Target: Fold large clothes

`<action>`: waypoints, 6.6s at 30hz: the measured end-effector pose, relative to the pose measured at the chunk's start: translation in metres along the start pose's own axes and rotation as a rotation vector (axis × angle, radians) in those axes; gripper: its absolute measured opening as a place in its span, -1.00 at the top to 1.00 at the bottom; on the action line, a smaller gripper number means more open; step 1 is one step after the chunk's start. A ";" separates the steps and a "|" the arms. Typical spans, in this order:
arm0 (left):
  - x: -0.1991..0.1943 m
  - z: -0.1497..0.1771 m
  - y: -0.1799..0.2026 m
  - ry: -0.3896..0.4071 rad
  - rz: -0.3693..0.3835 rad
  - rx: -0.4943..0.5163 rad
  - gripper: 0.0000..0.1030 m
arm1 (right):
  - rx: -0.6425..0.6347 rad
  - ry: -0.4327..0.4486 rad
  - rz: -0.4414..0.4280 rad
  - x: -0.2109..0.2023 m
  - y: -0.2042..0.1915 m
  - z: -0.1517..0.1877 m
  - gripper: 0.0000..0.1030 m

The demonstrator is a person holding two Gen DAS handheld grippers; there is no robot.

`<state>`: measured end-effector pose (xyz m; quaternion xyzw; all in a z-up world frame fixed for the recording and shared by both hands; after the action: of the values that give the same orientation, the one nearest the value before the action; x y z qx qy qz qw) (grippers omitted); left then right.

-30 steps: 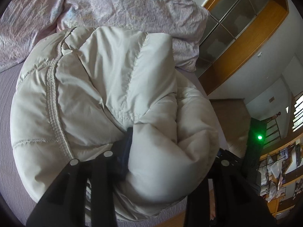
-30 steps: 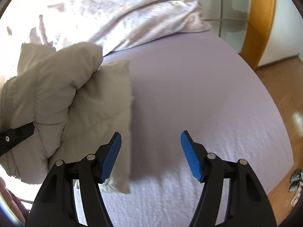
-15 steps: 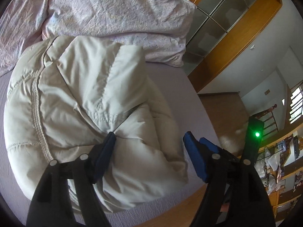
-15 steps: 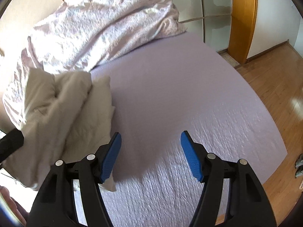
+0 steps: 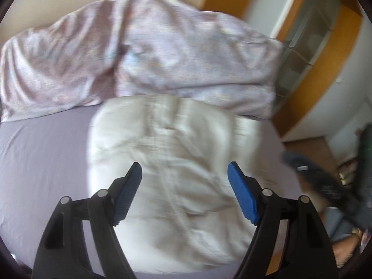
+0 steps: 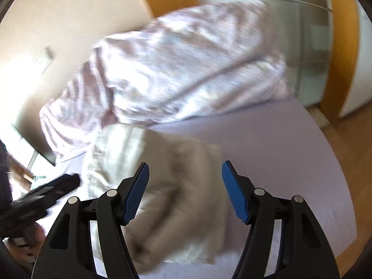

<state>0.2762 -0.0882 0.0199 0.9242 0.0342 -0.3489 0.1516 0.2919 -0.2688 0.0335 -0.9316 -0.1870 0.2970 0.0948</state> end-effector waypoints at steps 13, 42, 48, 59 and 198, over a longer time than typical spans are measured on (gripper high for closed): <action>0.052 0.026 -0.062 -0.092 -0.113 -0.081 -0.48 | -0.166 -0.047 -0.070 0.040 -0.082 -0.005 0.01; 0.067 0.028 -0.030 -0.090 -0.023 0.054 -0.52 | -0.103 -0.130 0.173 0.107 -0.006 0.037 0.05; 0.062 0.012 -0.031 -0.032 -0.050 0.057 -0.52 | -0.057 -0.137 0.152 0.115 0.007 0.042 0.05; 0.091 0.011 -0.026 0.011 -0.177 0.152 -0.64 | -0.069 -0.118 0.164 0.122 0.010 0.051 0.05; 0.049 0.037 -0.099 0.000 -0.029 0.150 -0.96 | 0.535 -0.510 -0.246 0.131 0.095 0.083 -0.97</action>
<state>0.2732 -0.0073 -0.0636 0.9324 0.0211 -0.3527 0.0768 0.3693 -0.2967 -0.1284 -0.7406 -0.2309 0.5439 0.3199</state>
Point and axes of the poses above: each gripper's, at about its wrist camera, not at the fingertips, and x roughly the way its jaws point, y to its right, z to its underside, the point moved 3 cm from there along x, roughly the way its jaws point, and after that the axes turned 9 degrees about y, right-handed, at the moved point
